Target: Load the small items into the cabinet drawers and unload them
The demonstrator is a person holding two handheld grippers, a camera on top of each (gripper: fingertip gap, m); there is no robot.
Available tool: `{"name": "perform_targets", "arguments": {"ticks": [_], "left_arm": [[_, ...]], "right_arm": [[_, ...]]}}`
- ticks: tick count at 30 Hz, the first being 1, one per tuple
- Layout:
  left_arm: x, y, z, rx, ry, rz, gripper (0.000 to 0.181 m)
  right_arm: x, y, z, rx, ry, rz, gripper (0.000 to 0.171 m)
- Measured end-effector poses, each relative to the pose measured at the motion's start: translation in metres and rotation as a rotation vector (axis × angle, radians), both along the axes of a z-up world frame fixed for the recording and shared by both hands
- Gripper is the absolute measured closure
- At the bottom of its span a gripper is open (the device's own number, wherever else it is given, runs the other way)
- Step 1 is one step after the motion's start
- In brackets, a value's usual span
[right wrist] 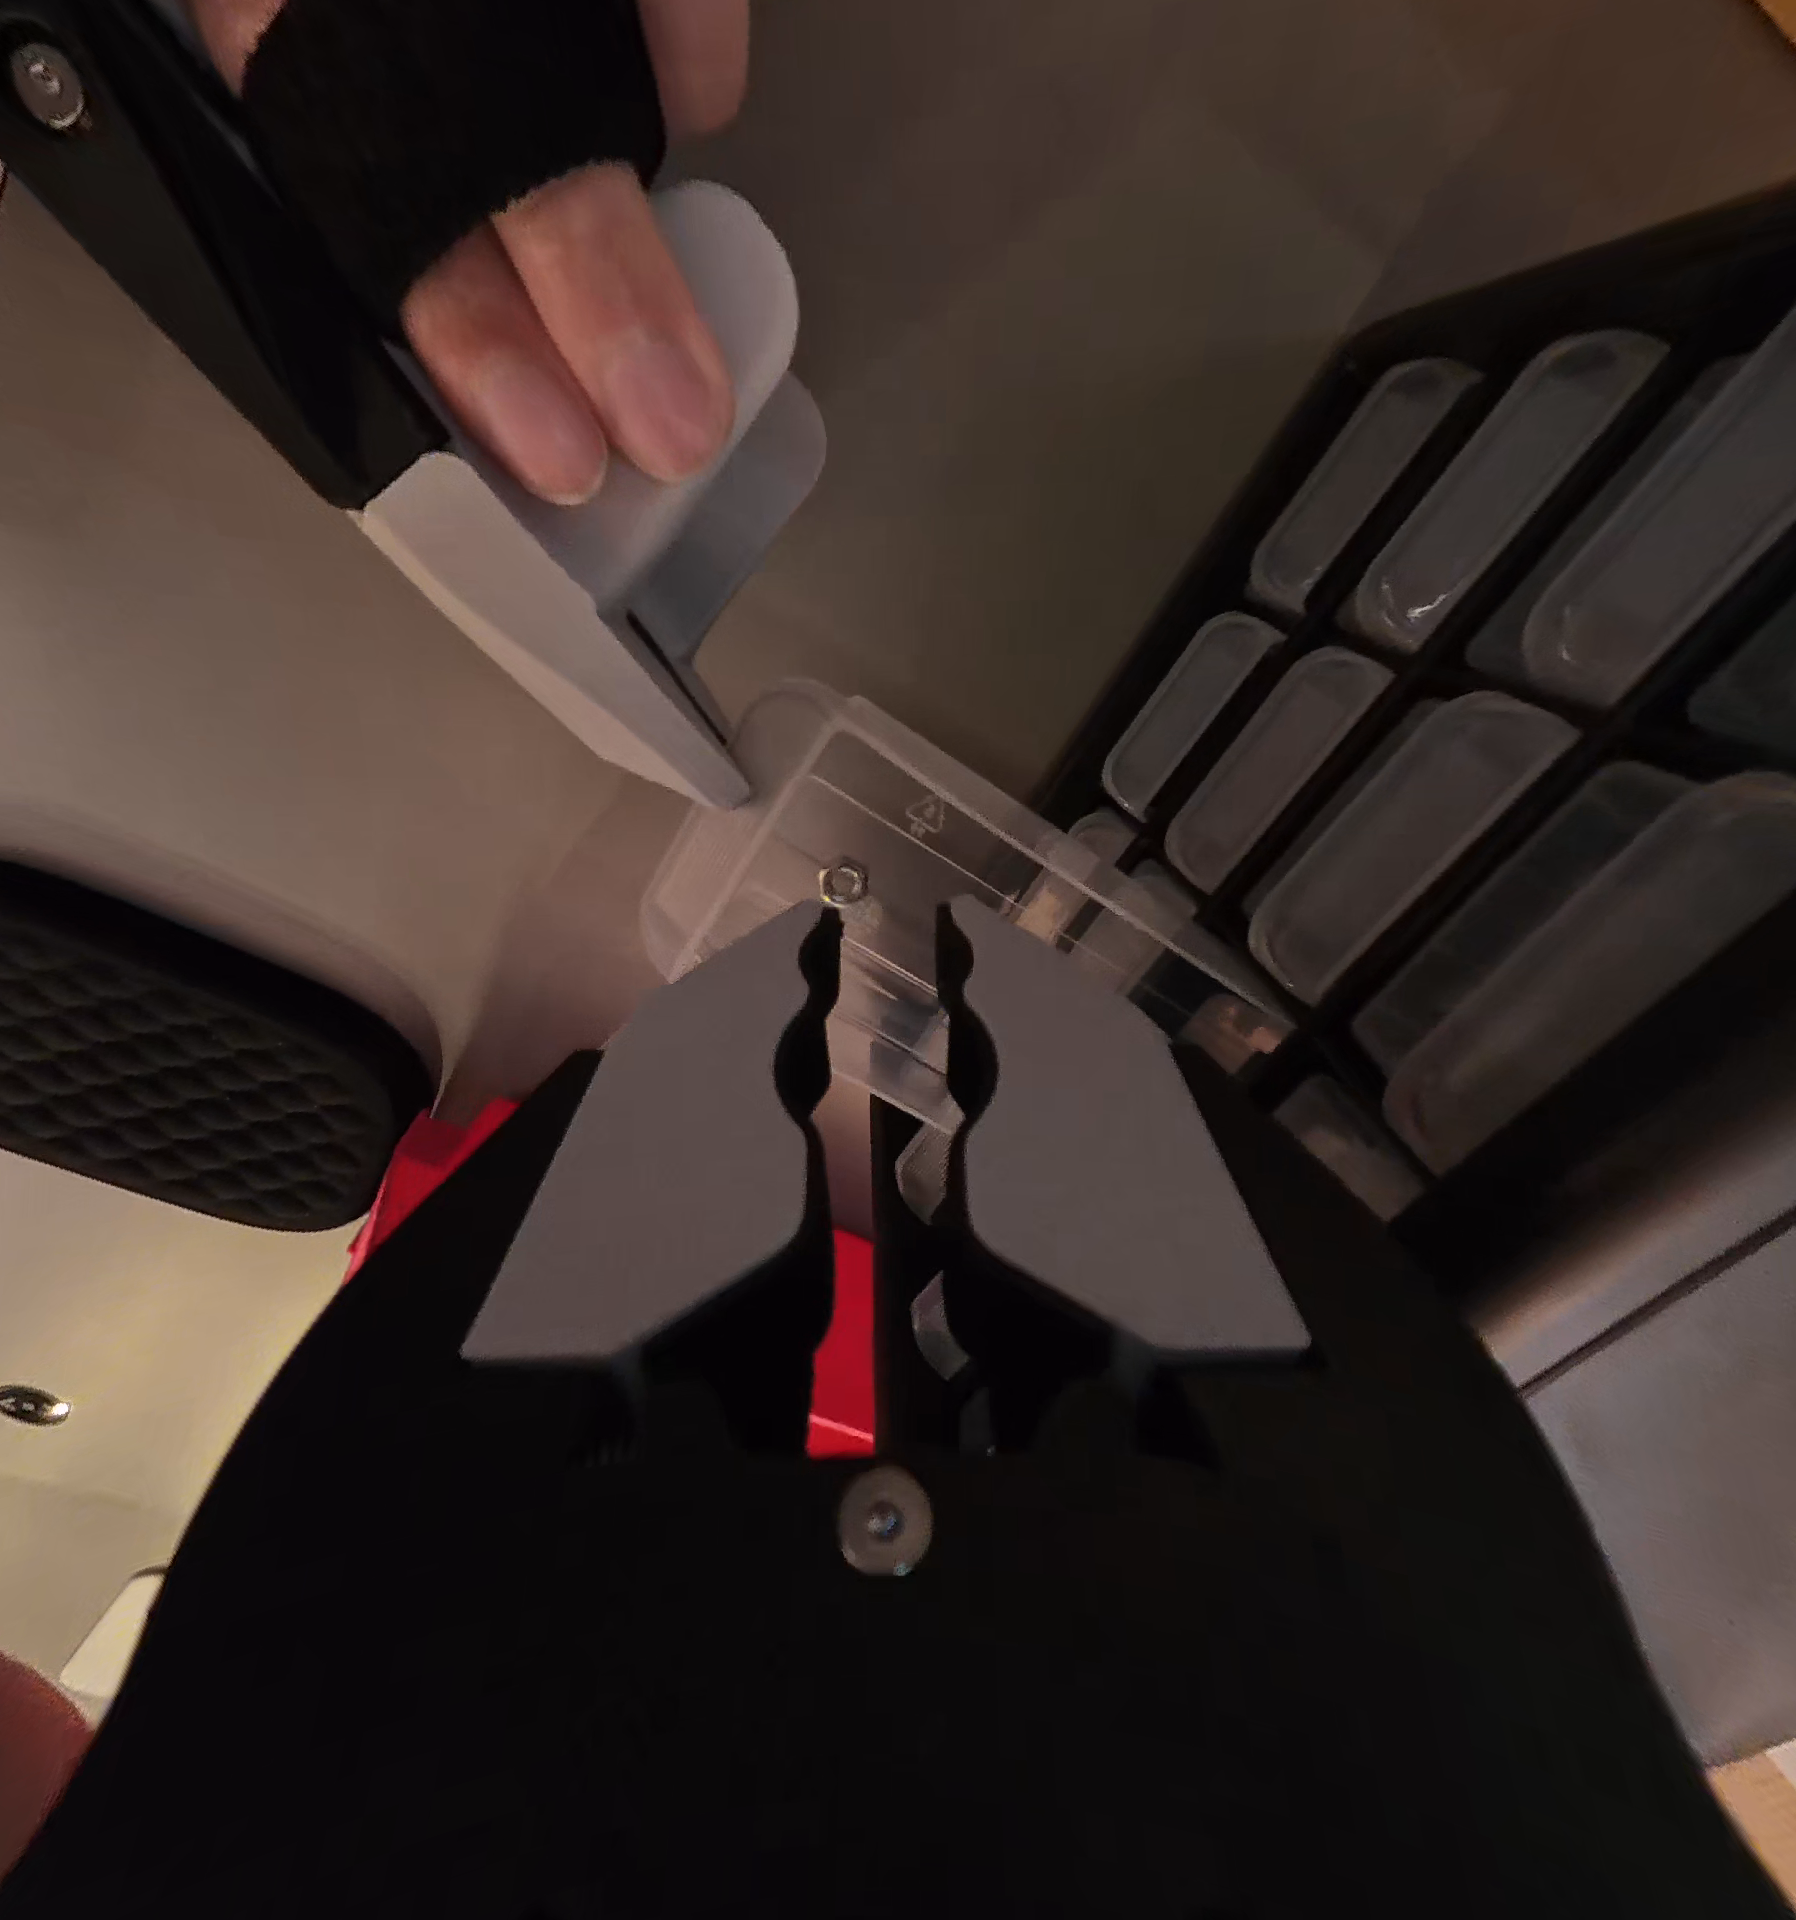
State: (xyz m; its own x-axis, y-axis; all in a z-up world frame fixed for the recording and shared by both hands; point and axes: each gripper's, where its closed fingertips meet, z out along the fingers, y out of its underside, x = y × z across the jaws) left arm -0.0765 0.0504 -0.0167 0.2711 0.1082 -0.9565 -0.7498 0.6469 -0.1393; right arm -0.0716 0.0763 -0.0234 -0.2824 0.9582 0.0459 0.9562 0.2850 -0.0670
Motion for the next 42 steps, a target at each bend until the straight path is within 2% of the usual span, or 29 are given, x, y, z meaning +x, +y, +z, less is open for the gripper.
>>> {"name": "perform_targets", "arguments": {"ticks": [12,30,42], "left_arm": [[0.001,0.0,-0.001,-0.008,0.004,-0.007,0.173],[0.002,-0.001,-0.001,-0.006,0.001,-0.016,0.173],[0.001,0.0,-0.002,-0.015,0.0,-0.009,0.173]], "right_arm": [[0.007,-0.007,-0.013,-0.07,-0.092,0.059,0.153],[0.01,0.0,-0.025,0.016,-0.203,0.09,0.15],[0.009,0.012,-0.023,0.095,-0.174,0.058,0.155]]}}
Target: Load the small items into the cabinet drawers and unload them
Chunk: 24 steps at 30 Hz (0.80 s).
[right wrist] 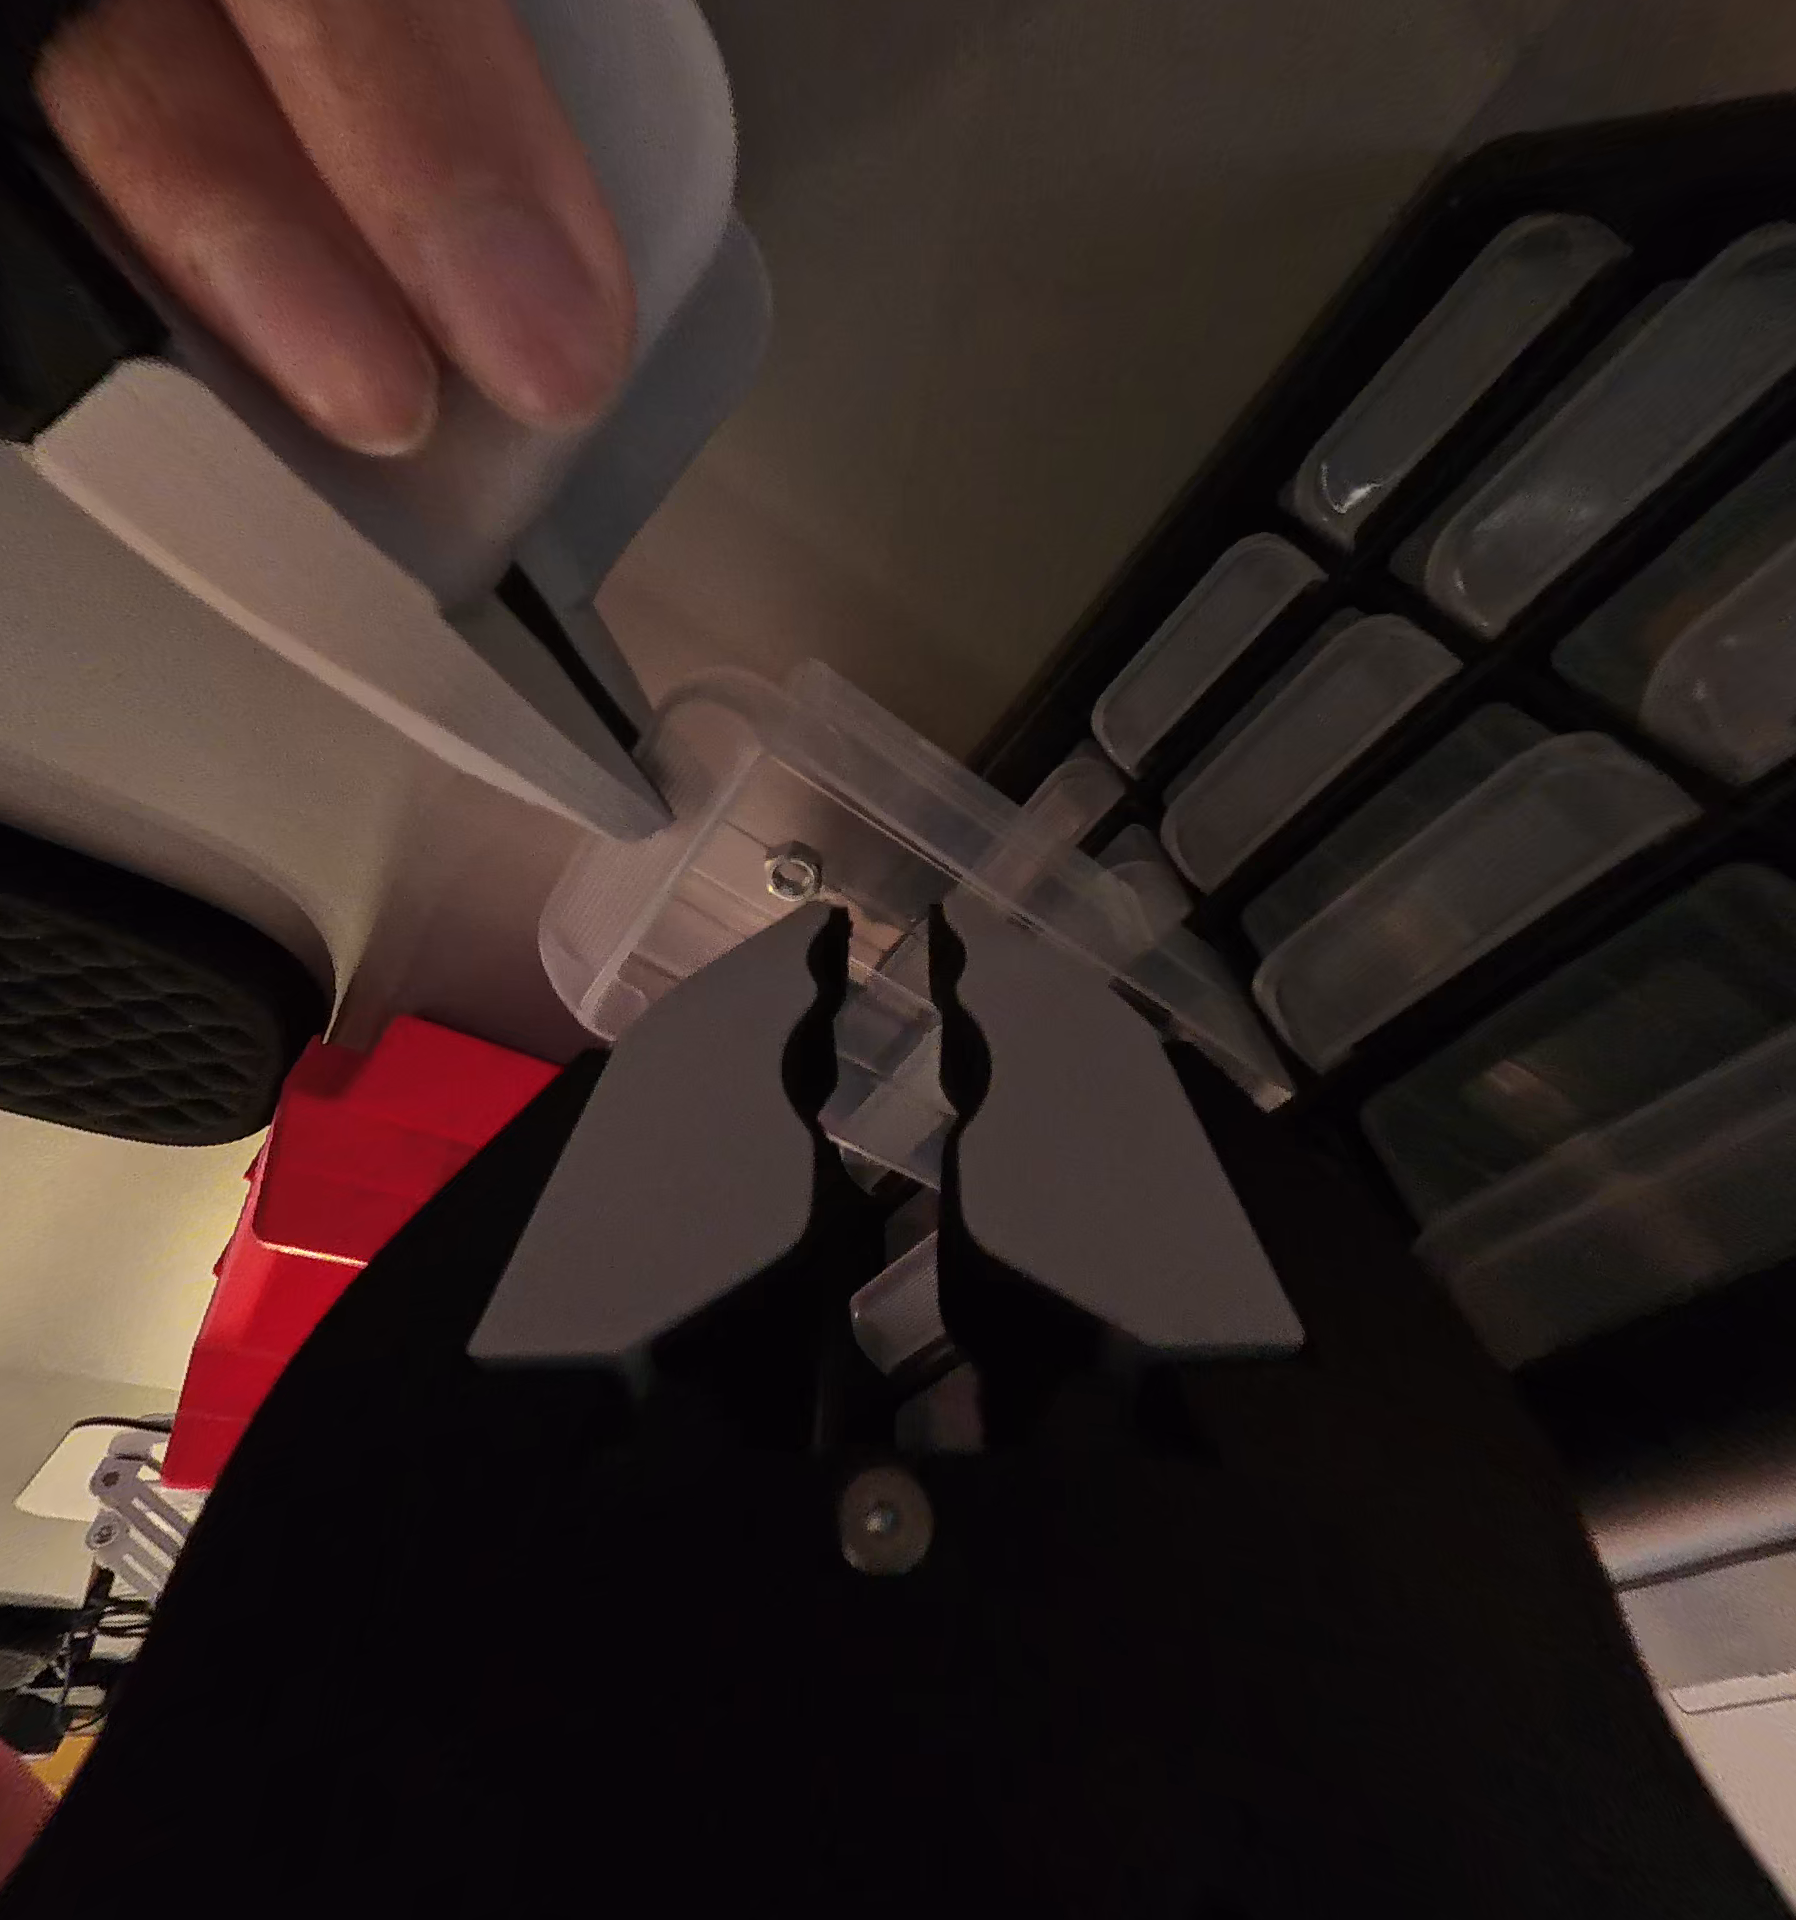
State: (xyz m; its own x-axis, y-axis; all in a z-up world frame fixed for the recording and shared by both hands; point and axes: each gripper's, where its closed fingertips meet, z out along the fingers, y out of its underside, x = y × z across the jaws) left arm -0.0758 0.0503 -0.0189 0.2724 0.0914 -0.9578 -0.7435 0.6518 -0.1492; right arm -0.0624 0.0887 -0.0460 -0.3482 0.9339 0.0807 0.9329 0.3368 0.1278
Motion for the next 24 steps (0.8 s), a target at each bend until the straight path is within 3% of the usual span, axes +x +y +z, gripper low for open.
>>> {"name": "perform_targets", "arguments": {"ticks": [8,24], "left_arm": [[0.0,0.0,0.0,0.003,-0.001,-0.001,0.173],[0.0,0.0,-0.001,-0.005,-0.003,0.0,0.173]], "right_arm": [[-0.009,-0.013,0.007,-0.123,0.091,-0.061,0.151],[-0.005,-0.002,-0.003,-0.002,0.029,-0.018,0.159]]}}
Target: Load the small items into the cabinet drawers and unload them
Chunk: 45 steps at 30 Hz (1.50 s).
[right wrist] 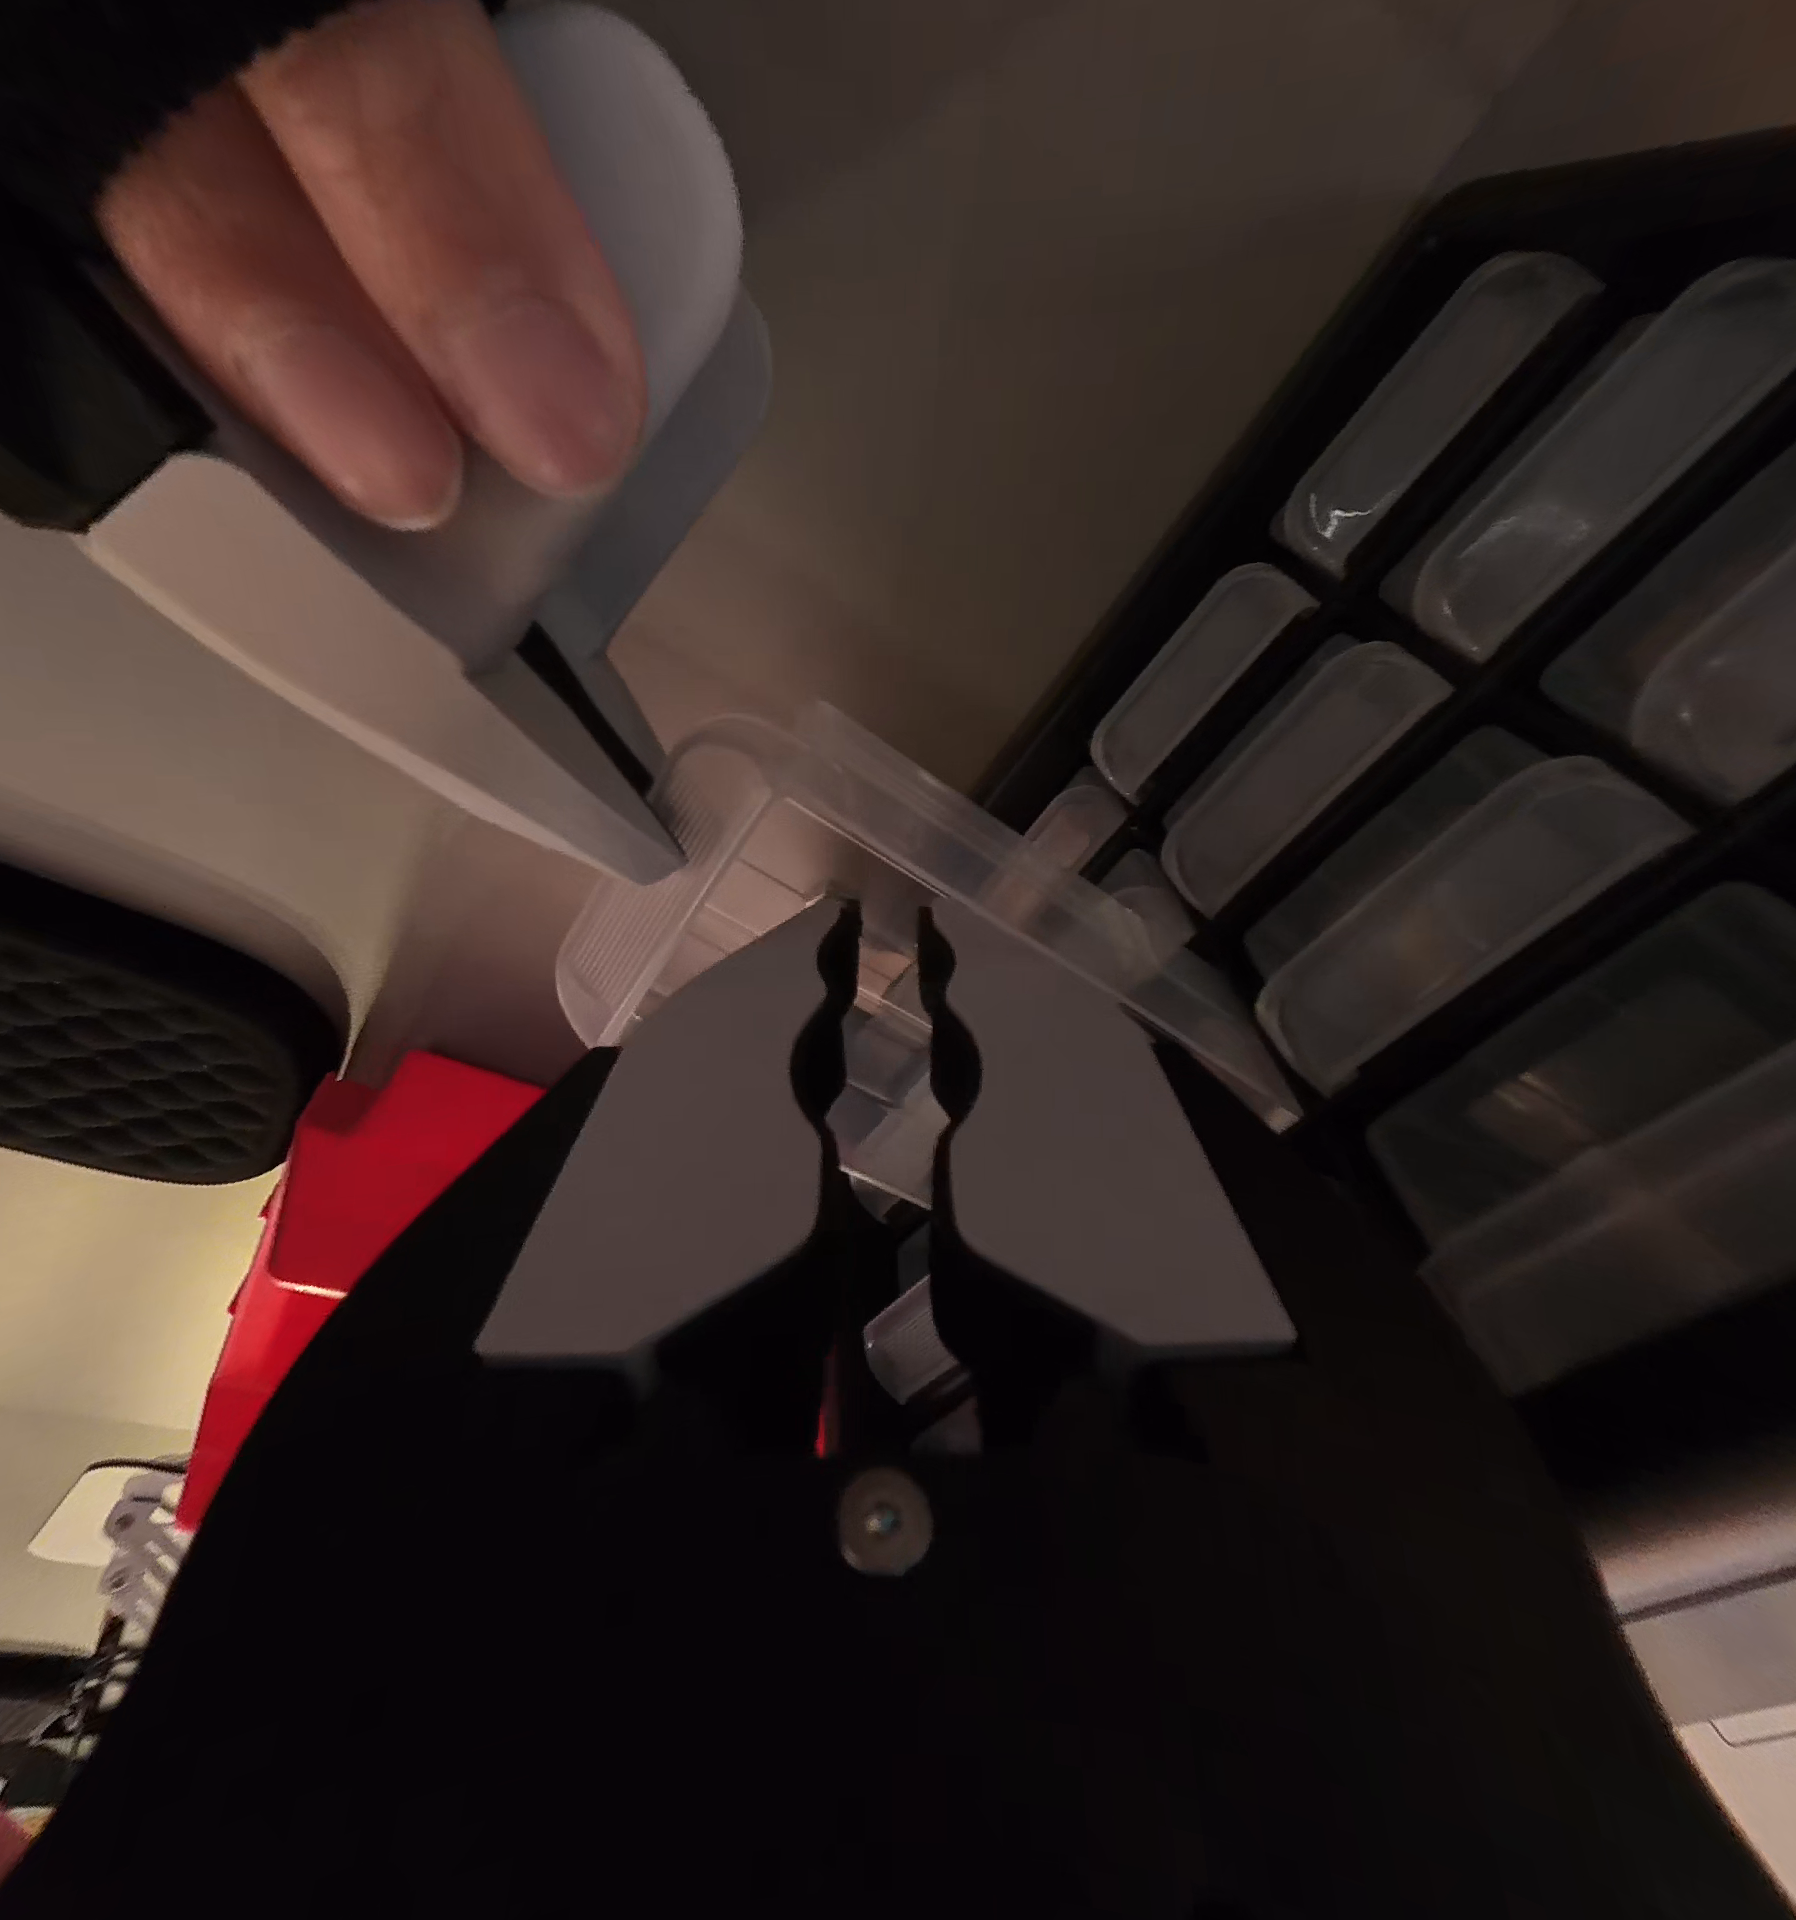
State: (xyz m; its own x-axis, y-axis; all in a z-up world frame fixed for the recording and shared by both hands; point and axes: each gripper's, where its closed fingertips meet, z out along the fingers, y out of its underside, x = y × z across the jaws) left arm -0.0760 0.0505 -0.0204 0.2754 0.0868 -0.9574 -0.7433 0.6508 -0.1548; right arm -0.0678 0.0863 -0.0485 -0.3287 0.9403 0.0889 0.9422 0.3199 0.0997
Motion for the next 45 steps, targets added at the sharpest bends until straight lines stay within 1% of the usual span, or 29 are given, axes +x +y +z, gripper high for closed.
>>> {"name": "perform_targets", "arguments": {"ticks": [3,5,10,16,18,23,29,33,41,45], "left_arm": [[0.0,0.0,0.0,0.0,-0.001,0.0,0.172],[0.0,0.0,0.0,0.0,-0.002,0.0,0.172],[0.0,0.0,0.0,0.0,-0.003,-0.001,0.172],[0.001,0.0,-0.001,-0.006,-0.002,-0.004,0.173],[0.001,0.0,-0.001,-0.007,-0.003,-0.004,0.172],[0.002,0.0,-0.002,-0.009,-0.003,-0.004,0.172],[0.002,0.001,-0.002,-0.011,0.0,-0.006,0.172],[0.002,0.001,-0.003,-0.012,0.001,-0.006,0.172],[0.002,0.002,-0.002,-0.009,0.0,-0.005,0.172],[0.003,0.002,-0.002,-0.009,-0.001,-0.006,0.172]], "right_arm": [[-0.001,0.006,0.001,0.053,0.011,0.011,0.163],[0.002,0.012,0.002,0.091,0.006,0.011,0.163],[0.0,0.008,0.005,0.051,0.037,-0.03,0.162],[0.003,0.003,0.001,0.016,0.007,-0.049,0.149],[0.002,0.004,0.001,0.034,0.008,-0.033,0.149],[0.004,0.003,0.0,0.008,-0.027,-0.047,0.15],[0.007,0.0,-0.003,-0.036,-0.095,-0.064,0.157],[0.008,0.0,-0.004,-0.046,-0.102,-0.074,0.158],[0.008,0.002,0.002,-0.001,-0.056,-0.055,0.159],[0.0,0.0,0.021,0.007,0.053,-0.082,0.159]]}}
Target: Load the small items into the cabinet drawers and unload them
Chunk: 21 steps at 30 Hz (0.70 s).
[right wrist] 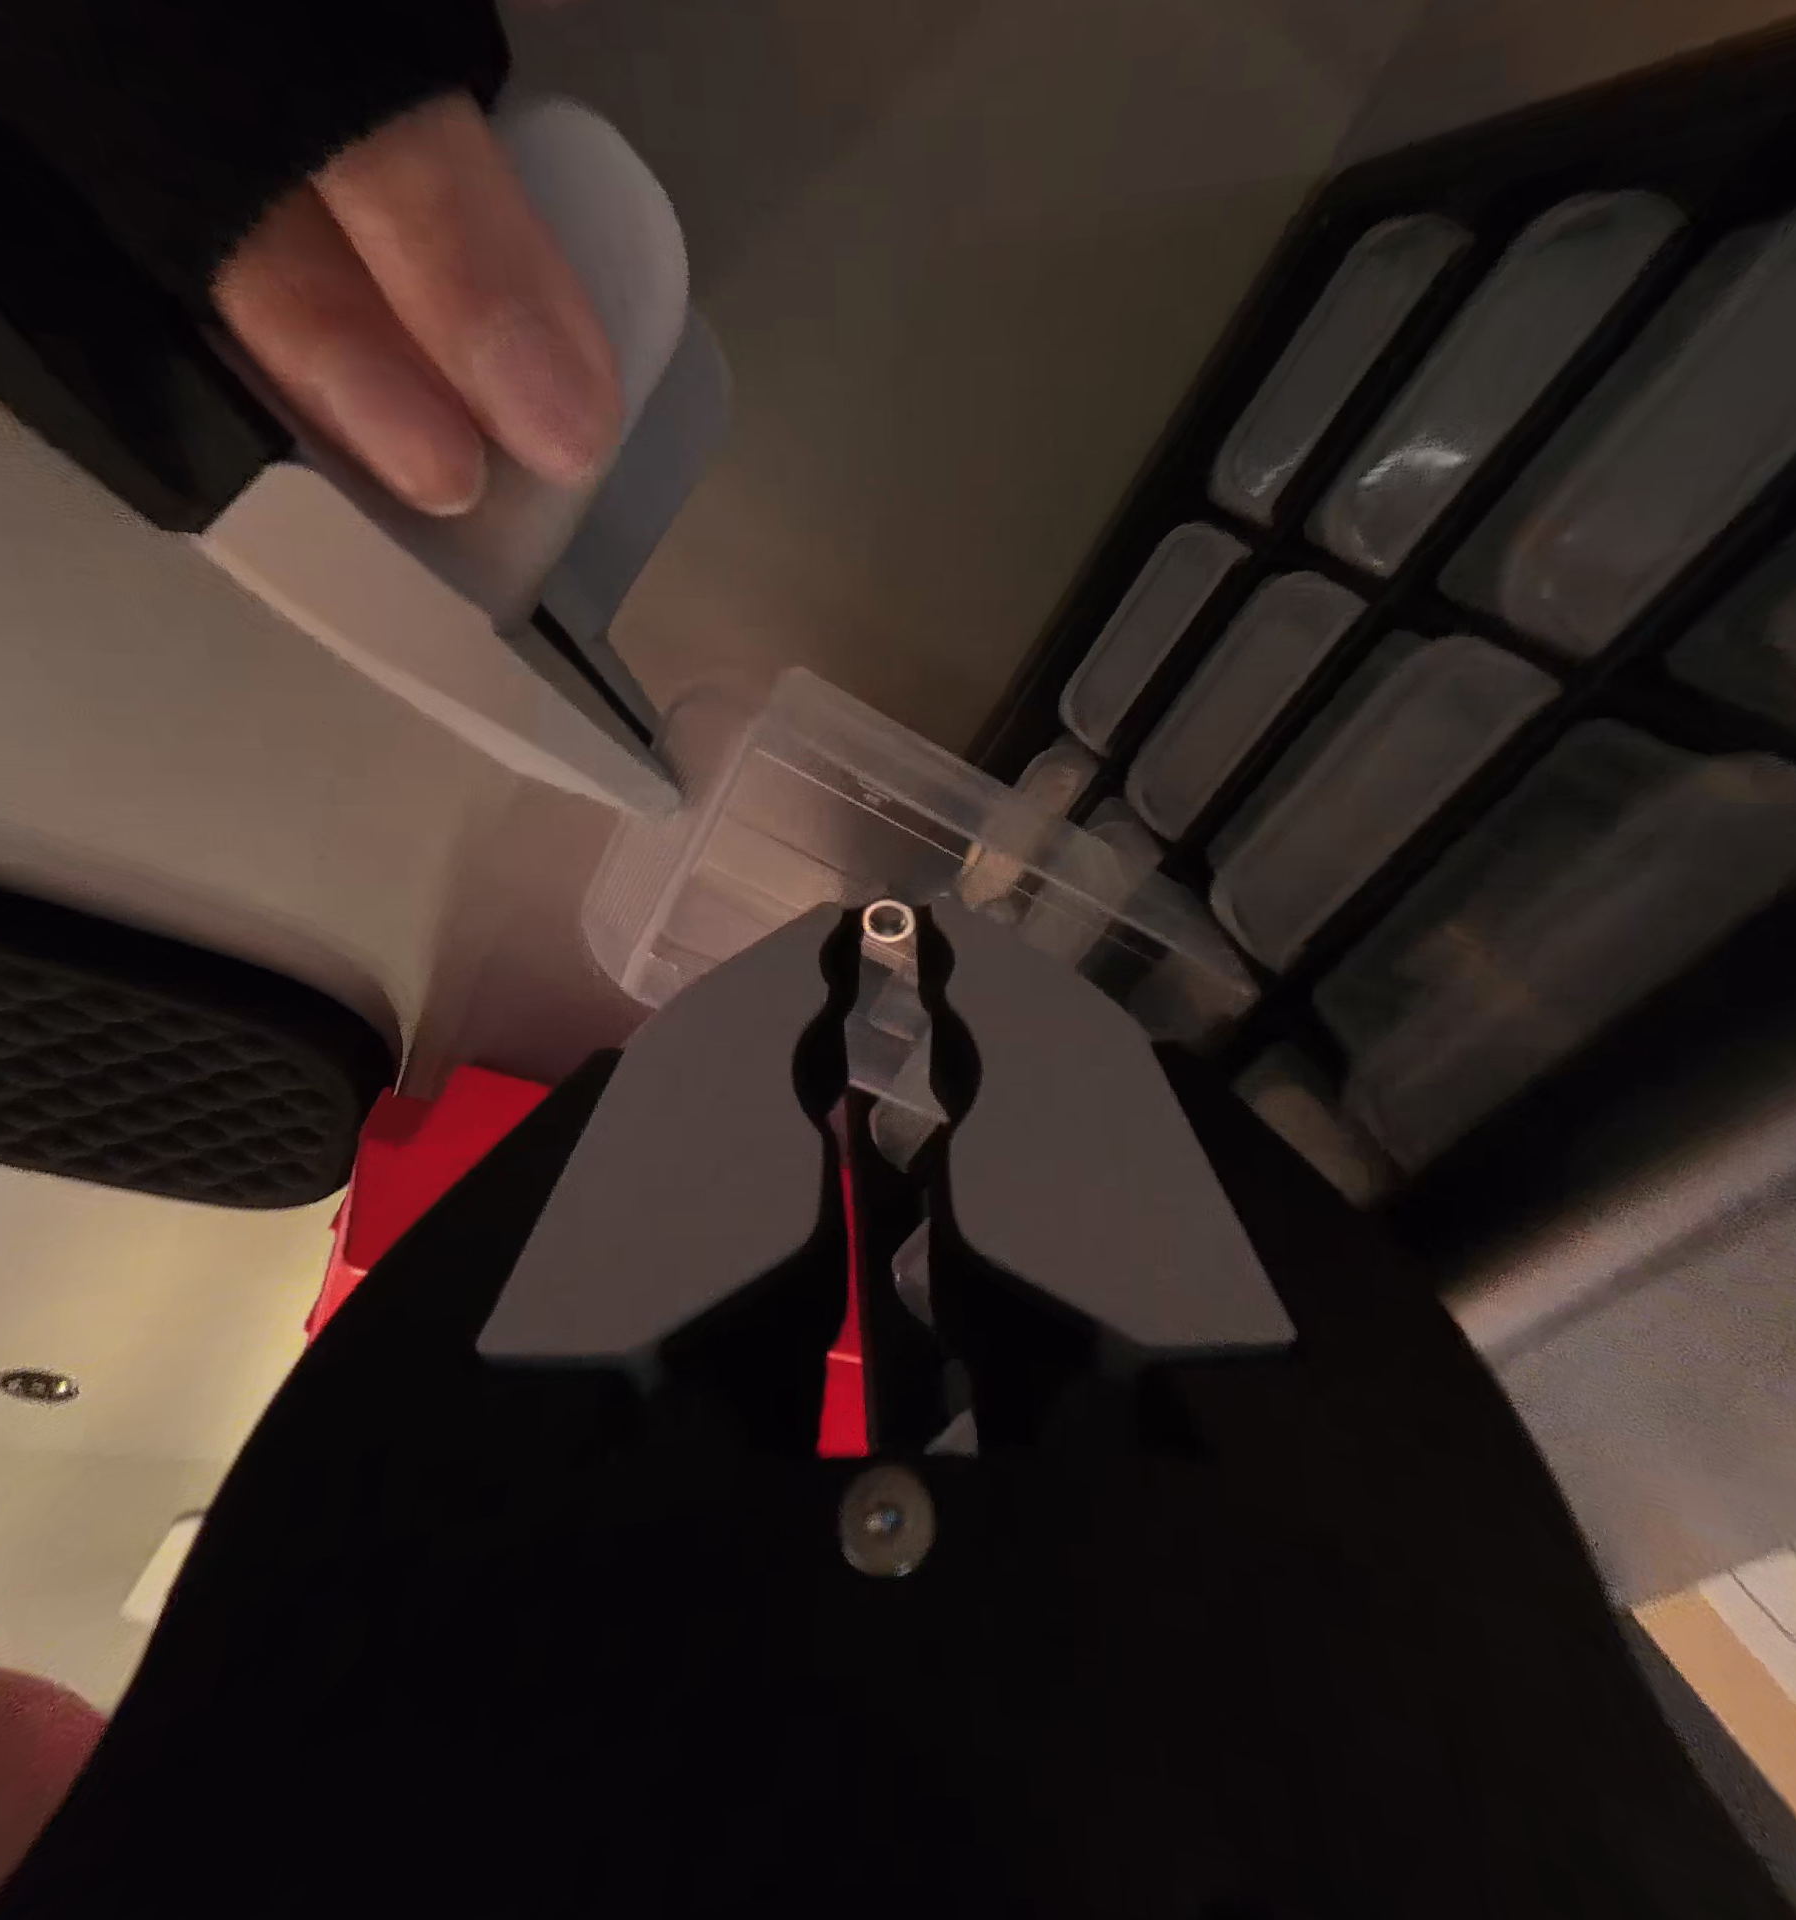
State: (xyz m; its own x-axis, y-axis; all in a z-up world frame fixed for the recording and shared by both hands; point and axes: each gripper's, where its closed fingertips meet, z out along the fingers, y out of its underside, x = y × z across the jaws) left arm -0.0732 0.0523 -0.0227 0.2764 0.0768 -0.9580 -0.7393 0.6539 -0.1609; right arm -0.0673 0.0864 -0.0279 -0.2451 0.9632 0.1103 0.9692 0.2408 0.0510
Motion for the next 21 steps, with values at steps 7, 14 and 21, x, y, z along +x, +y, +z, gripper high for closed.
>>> {"name": "perform_targets", "arguments": {"ticks": [7,14,21], "left_arm": [[0.0,0.0,0.0,-0.003,-0.006,-0.005,0.172],[0.004,0.009,0.003,-0.038,-0.02,0.012,0.172],[0.015,0.029,0.006,-0.057,-0.025,0.044,0.172]], "right_arm": [[0.016,-0.02,0.081,0.095,0.384,-0.13,0.16],[0.197,-0.02,0.041,0.187,0.378,-0.773,0.16],[0.3,-0.034,-0.09,0.042,0.155,-1.194,0.16]]}}
